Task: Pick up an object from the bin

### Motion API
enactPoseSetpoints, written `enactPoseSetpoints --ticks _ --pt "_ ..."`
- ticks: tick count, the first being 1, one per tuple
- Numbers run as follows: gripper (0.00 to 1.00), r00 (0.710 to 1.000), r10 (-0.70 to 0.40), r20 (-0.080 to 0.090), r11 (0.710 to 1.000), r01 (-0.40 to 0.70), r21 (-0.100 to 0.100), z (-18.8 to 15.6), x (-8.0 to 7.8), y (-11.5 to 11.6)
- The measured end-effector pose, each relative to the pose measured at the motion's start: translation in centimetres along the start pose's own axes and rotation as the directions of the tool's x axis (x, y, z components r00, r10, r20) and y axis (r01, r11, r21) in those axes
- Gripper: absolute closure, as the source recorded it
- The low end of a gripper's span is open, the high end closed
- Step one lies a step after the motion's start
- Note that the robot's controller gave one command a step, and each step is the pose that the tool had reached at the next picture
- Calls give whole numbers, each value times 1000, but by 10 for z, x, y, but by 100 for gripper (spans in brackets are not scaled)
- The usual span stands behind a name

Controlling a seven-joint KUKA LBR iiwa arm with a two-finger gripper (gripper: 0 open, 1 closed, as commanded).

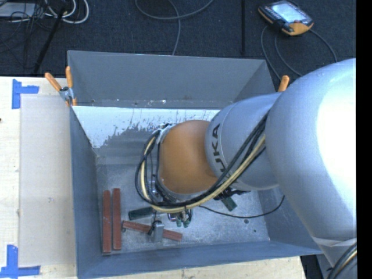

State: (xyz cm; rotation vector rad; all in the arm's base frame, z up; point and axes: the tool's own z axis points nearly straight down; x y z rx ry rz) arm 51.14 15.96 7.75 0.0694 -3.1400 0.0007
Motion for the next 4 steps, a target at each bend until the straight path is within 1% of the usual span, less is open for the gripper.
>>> enactPoseSetpoints --ticks 1,3,4 --pt "100 980 200 2 980 -200 -2 7 -28 -10" --pt "100 980 200 2 980 -200 -3 6 -28 -10" --pt "100 980 201 -4 980 -201 1 2 -26 -11"
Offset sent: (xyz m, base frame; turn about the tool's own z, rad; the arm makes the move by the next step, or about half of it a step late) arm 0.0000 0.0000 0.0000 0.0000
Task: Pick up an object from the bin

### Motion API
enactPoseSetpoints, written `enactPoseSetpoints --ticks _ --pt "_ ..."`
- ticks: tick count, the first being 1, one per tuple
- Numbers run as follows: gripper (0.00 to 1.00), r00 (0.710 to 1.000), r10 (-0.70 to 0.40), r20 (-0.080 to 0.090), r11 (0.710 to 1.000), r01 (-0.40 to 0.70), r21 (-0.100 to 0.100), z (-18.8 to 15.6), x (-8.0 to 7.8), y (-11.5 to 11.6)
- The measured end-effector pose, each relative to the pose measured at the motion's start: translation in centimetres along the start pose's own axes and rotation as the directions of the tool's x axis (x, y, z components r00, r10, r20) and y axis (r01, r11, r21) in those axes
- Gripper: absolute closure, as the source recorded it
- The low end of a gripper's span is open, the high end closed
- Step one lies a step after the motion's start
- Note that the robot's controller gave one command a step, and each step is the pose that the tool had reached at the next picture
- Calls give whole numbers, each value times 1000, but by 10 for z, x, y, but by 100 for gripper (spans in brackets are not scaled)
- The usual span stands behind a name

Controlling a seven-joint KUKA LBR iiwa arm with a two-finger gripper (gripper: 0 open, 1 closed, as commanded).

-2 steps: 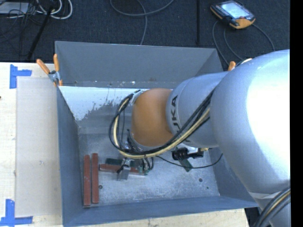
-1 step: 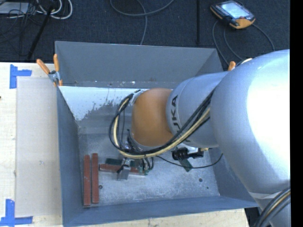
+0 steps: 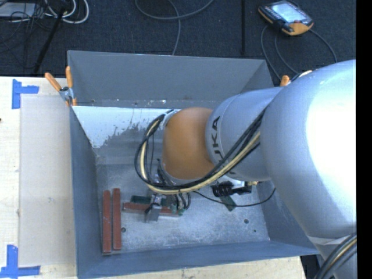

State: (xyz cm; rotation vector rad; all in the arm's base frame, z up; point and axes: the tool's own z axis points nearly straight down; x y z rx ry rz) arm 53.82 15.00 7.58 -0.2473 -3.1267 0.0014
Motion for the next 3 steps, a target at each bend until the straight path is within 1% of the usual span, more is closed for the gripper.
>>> enactPoseSetpoints --ticks 1,2,3 --pt "100 1000 1 -5 1000 -1 3 -20 2 -1" --pt "100 1000 1 4 1000 -1 -1 -36 -1 0" --pt "100 1000 1 5 1000 -1 -1 -46 -1 0"
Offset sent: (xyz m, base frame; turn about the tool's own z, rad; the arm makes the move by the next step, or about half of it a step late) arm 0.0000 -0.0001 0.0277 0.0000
